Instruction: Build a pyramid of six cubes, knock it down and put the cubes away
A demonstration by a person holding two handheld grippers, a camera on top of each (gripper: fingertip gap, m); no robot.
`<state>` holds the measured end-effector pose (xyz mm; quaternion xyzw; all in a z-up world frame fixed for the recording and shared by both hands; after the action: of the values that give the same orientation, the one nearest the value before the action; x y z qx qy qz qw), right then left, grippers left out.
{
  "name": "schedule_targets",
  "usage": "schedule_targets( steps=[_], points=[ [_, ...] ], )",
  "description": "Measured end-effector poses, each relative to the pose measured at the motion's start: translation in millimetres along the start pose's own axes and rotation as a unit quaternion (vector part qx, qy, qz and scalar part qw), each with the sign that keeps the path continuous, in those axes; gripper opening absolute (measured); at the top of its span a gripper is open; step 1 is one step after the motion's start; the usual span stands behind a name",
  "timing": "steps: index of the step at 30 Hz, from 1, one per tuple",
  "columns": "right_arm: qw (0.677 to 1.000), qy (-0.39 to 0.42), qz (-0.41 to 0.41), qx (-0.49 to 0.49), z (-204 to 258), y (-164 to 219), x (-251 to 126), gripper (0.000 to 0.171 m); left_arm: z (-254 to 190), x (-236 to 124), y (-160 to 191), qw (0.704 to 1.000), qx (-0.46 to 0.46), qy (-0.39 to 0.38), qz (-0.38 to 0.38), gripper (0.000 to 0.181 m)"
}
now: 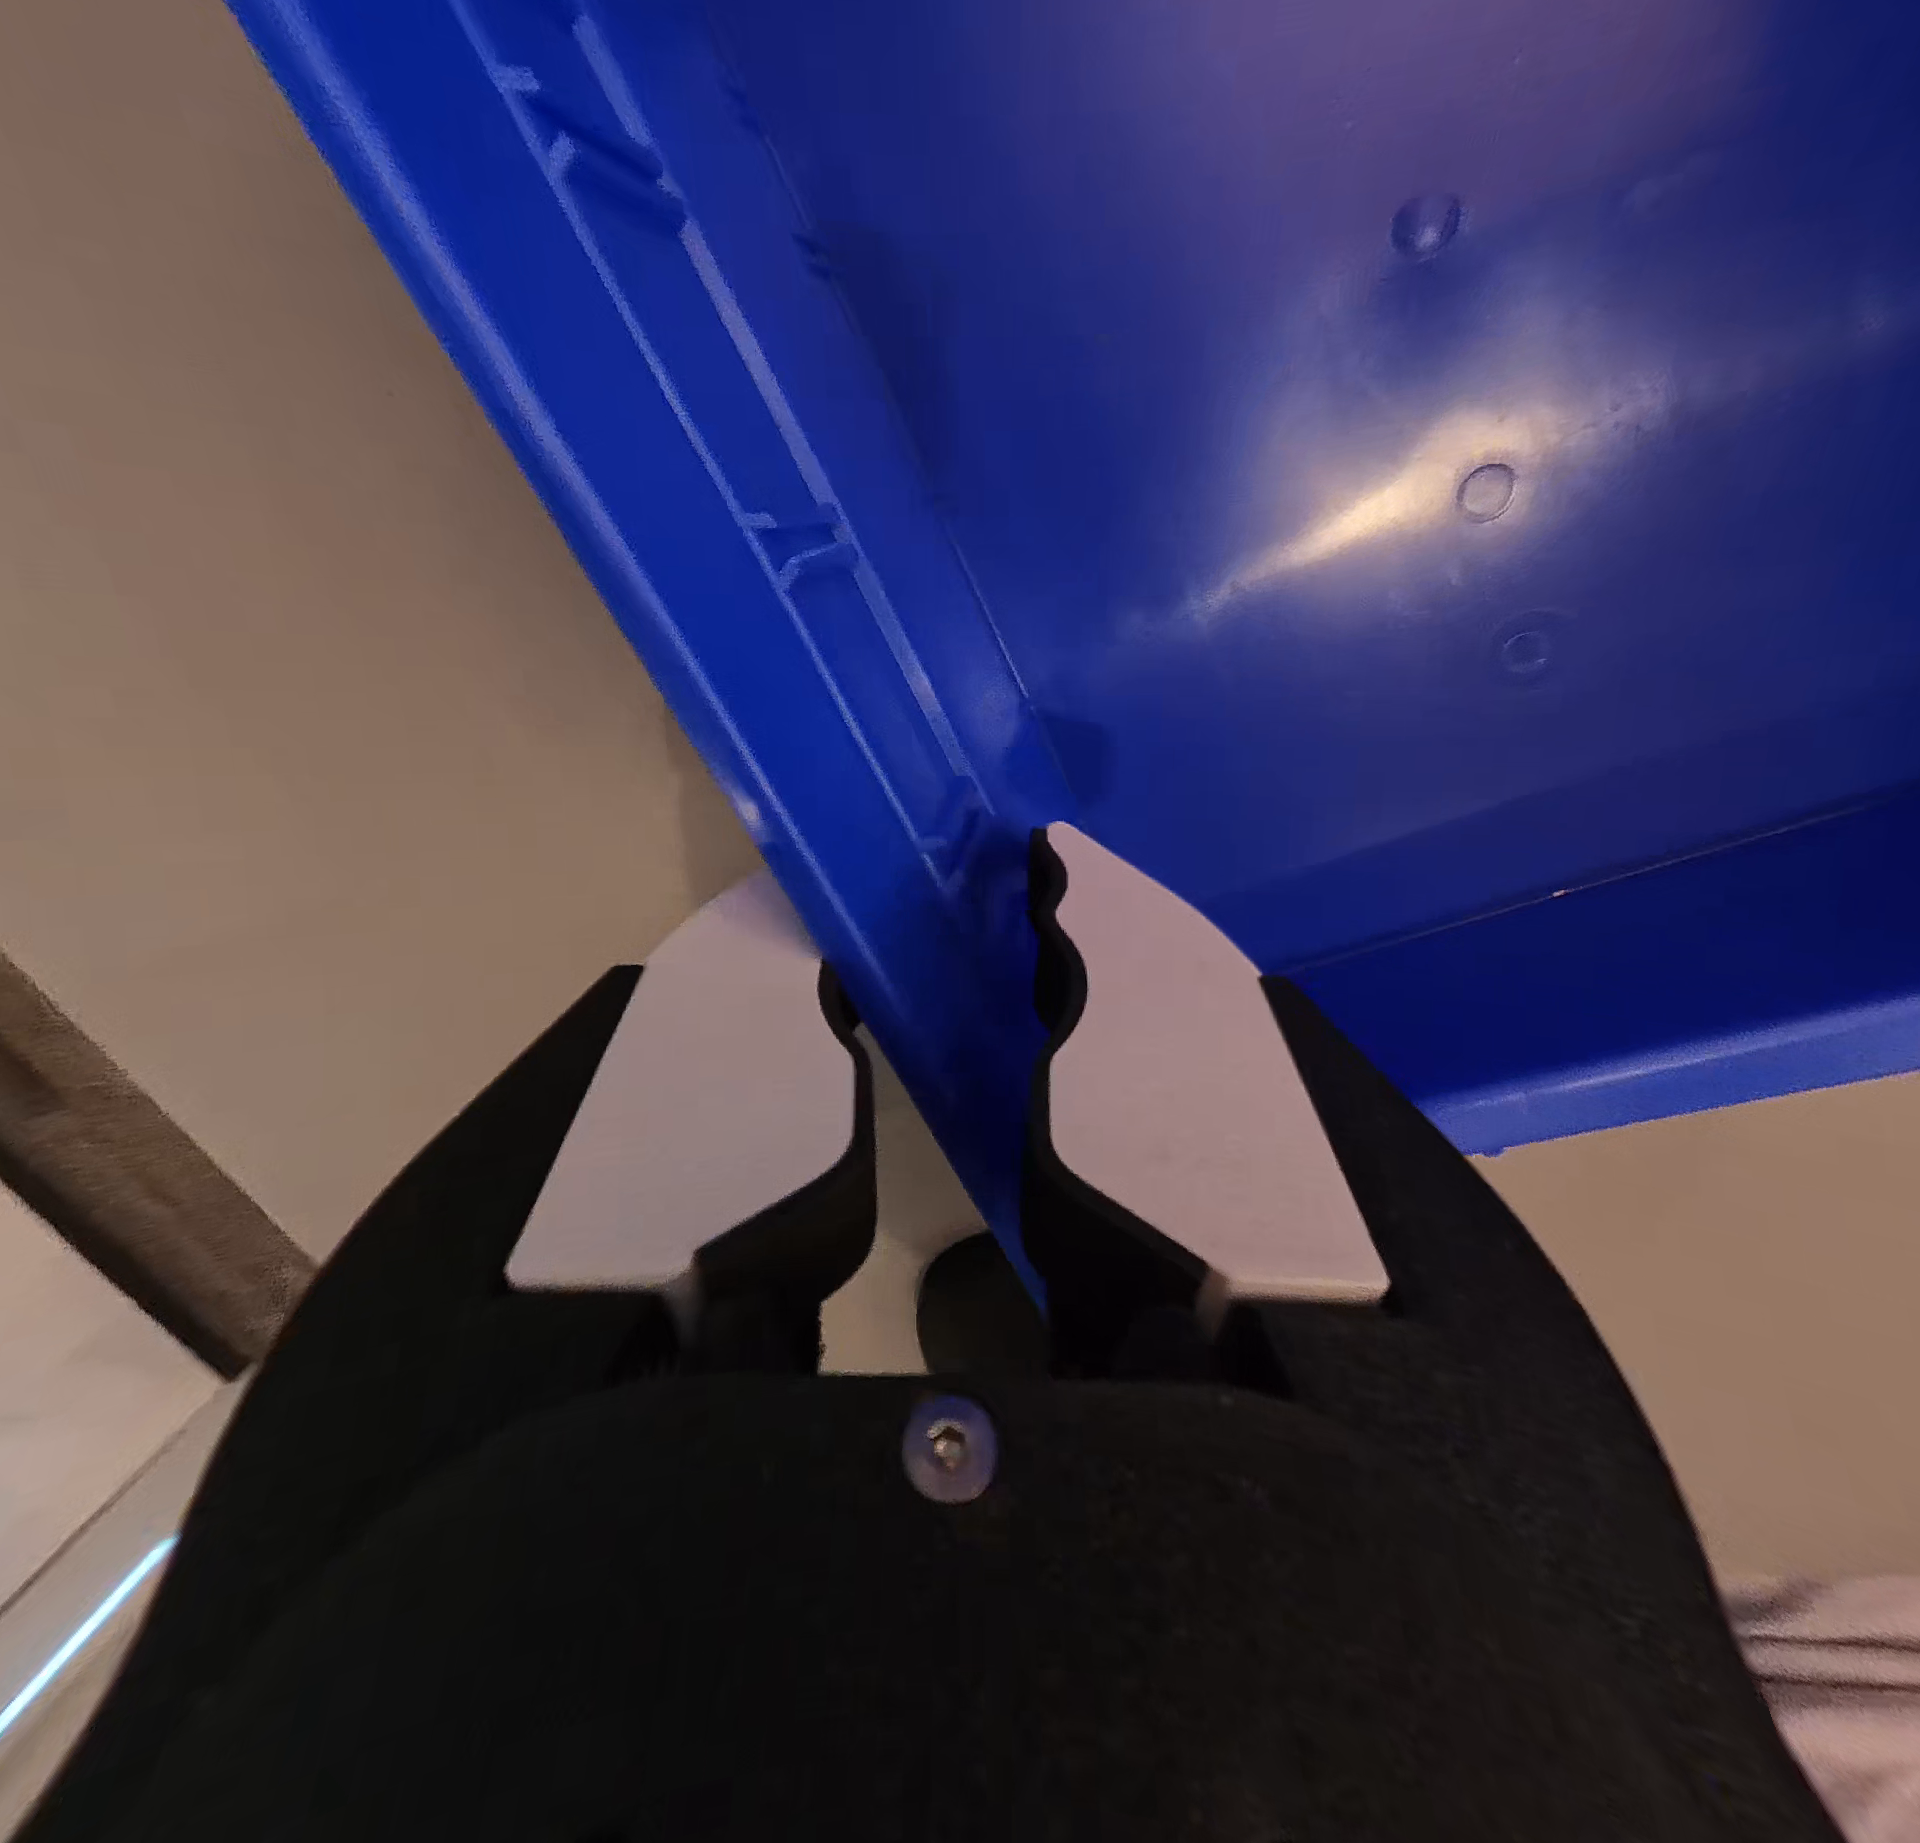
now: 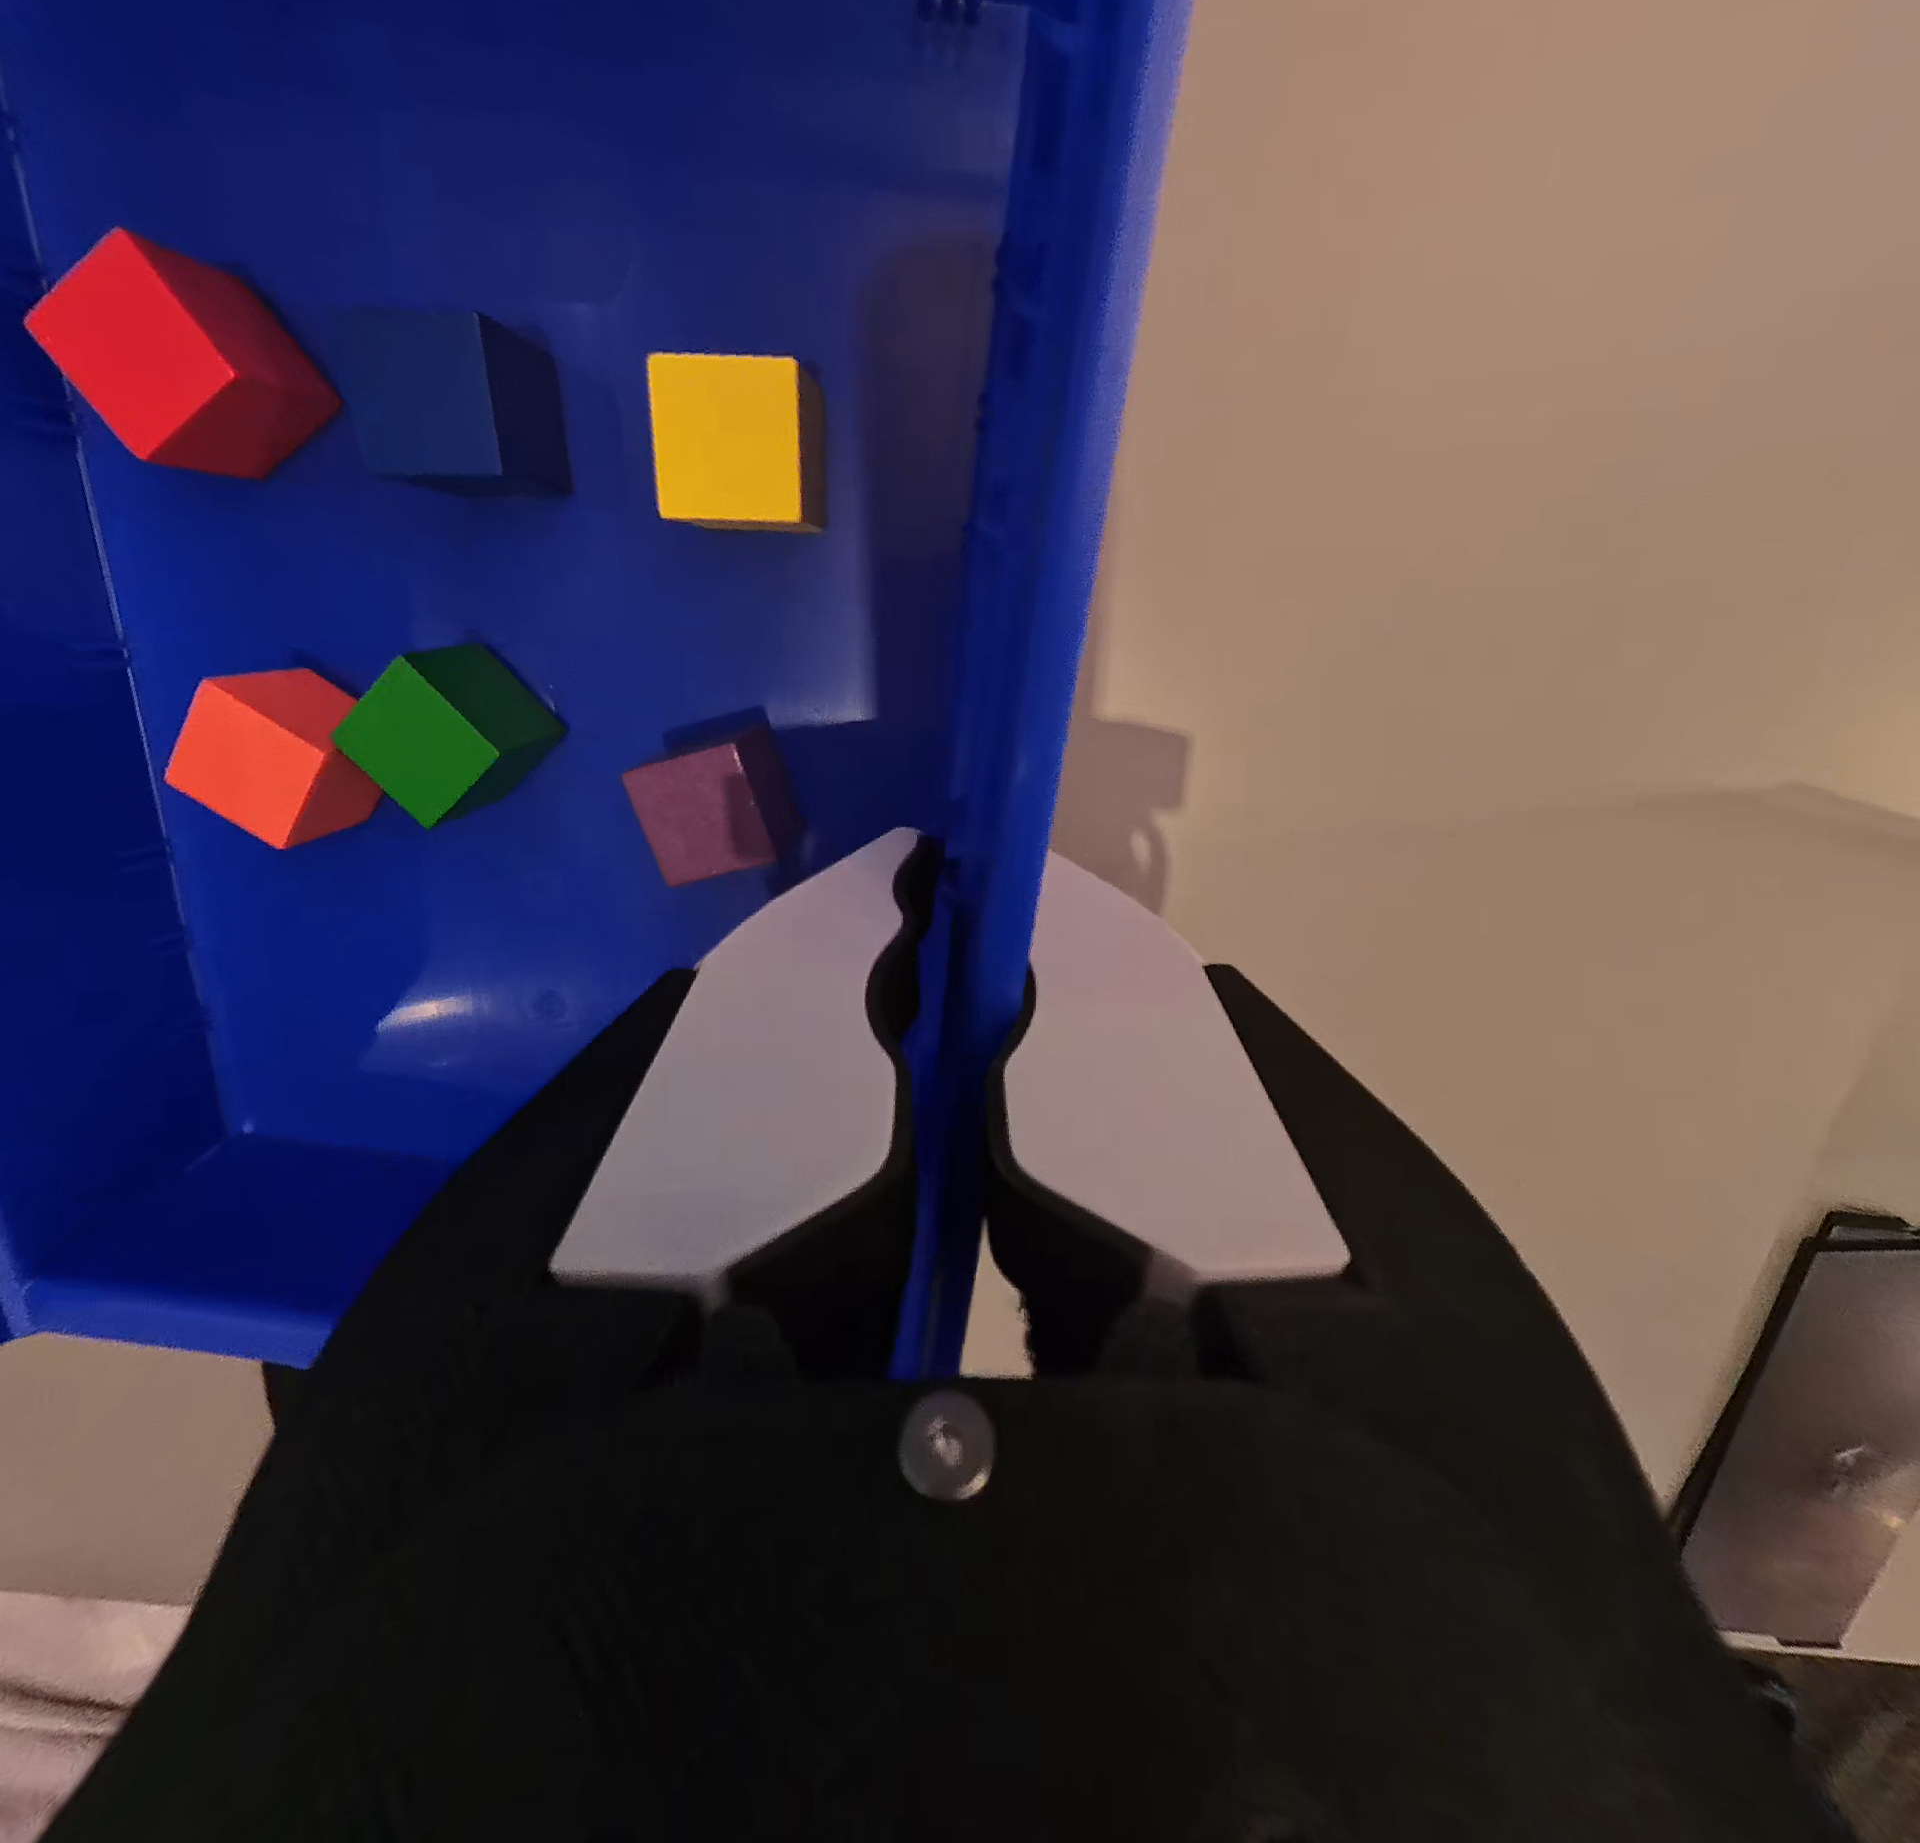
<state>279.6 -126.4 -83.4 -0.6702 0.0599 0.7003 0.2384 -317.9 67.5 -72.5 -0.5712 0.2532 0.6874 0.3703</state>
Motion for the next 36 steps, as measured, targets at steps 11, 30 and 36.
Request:
schedule_targets(
  steps=[11, 30, 36],
  points=[
    [0.994, -0.012, 0.041, -0.096, 59, 1, 5, 0.011, -59, -7, -30, 0.991, 0.106, -0.076, 0.021, 0.047],
    [0.99, 0.017, 0.068, -0.125, 114, -1, 16, 0.023, -100, -15, -32, 0.987, 0.152, -0.033, 0.025, 0.058],
    [0.991, -0.003, 0.072, -0.109, 114, -2, 17, 0.017, -98, -21, -33, 0.985, 0.175, 0.007, 0.002, 0.067]
  ],
)
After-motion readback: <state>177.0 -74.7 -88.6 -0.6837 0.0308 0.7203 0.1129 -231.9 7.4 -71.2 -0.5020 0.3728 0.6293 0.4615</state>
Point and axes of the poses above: each gripper's, where its closed fingertips meet, x out along the fingers, y out of its underside, z = x × y across the jaws, the point moved 4 cm from there along -x, back along the fingers, and after that the axes turned 11 degrees about x, right-handed, at the moved point
